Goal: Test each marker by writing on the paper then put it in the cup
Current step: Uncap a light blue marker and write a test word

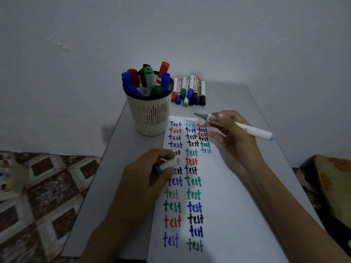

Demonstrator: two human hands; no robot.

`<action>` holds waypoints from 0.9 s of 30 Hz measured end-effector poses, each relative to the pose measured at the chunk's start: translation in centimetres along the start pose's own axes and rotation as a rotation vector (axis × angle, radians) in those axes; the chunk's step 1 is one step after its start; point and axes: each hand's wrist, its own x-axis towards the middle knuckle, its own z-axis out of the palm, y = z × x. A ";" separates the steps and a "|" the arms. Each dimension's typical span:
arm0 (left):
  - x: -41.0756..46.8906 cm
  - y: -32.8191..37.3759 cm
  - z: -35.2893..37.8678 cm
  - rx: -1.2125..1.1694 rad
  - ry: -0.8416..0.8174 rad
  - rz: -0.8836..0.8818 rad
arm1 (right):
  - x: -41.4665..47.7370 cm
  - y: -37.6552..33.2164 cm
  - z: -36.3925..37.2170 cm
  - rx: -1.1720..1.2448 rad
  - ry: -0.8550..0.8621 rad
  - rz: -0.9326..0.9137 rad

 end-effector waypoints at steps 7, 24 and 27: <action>0.1 0.5 -0.3 -0.023 0.134 0.010 | -0.5 0.2 0.6 -0.102 -0.163 0.105; -0.1 0.8 -0.2 -0.006 0.158 0.115 | -2.0 1.6 2.8 -0.167 -0.260 0.159; -0.2 1.1 -0.3 0.051 0.149 0.156 | -2.1 1.9 3.0 -0.186 -0.258 0.155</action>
